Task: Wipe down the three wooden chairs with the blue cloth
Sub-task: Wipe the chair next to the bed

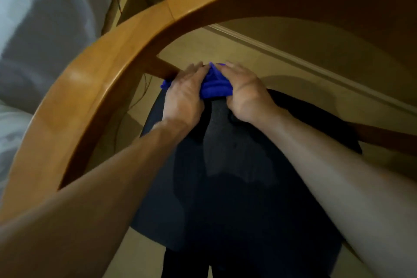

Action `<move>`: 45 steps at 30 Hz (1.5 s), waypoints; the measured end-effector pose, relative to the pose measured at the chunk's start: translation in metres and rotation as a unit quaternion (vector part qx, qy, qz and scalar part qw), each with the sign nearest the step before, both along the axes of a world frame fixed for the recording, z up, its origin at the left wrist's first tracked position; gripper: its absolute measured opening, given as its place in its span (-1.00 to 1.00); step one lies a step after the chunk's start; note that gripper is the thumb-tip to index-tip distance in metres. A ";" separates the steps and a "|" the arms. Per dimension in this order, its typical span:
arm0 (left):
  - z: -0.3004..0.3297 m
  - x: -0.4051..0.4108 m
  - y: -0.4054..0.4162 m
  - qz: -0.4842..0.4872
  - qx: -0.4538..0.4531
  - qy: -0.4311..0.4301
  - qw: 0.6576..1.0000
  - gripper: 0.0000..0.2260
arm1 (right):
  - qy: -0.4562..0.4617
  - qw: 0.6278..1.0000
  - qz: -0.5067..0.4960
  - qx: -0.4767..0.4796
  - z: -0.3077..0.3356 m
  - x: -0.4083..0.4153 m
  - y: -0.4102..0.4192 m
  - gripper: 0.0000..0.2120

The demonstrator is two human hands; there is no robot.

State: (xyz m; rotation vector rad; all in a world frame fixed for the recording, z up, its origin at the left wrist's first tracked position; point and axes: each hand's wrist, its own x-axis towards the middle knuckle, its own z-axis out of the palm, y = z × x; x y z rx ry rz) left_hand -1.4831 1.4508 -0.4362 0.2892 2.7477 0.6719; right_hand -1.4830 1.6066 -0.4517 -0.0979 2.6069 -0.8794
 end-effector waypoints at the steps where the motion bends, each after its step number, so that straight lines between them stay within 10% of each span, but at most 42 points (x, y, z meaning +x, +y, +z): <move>1: 0.002 0.020 -0.003 0.019 0.027 0.010 0.999 -0.41 | 0.010 1.000 -0.004 -0.013 0.004 0.021 0.001 -0.30; 7: 0.034 0.140 -0.022 -0.093 0.006 -0.105 0.990 -0.64 | -0.084 0.993 0.079 -0.037 0.044 0.146 0.020 -0.28; 13: 0.047 0.030 0.027 -0.144 -0.012 0.034 0.989 -0.63 | -0.011 0.999 -0.030 -0.036 0.066 0.070 0.055 -0.43; 18: 0.015 -0.034 0.102 -0.183 -0.019 -0.069 0.981 -0.59 | 0.000 0.993 -0.111 0.051 0.040 0.032 0.095 -0.49; 27: 0.028 0.155 0.052 -0.269 -0.002 -0.076 0.960 -0.45 | -0.131 0.991 0.011 -0.026 0.052 0.197 0.090 -0.31; 37: 0.019 -0.016 0.089 -0.148 -0.063 -0.018 0.987 -0.60 | 0.016 0.994 -0.110 -0.004 0.023 0.038 0.100 -0.42; 45: 0.014 0.131 0.076 -0.177 0.021 -0.006 0.984 -0.45 | -0.019 0.994 -0.108 0.006 0.038 0.181 0.105 -0.31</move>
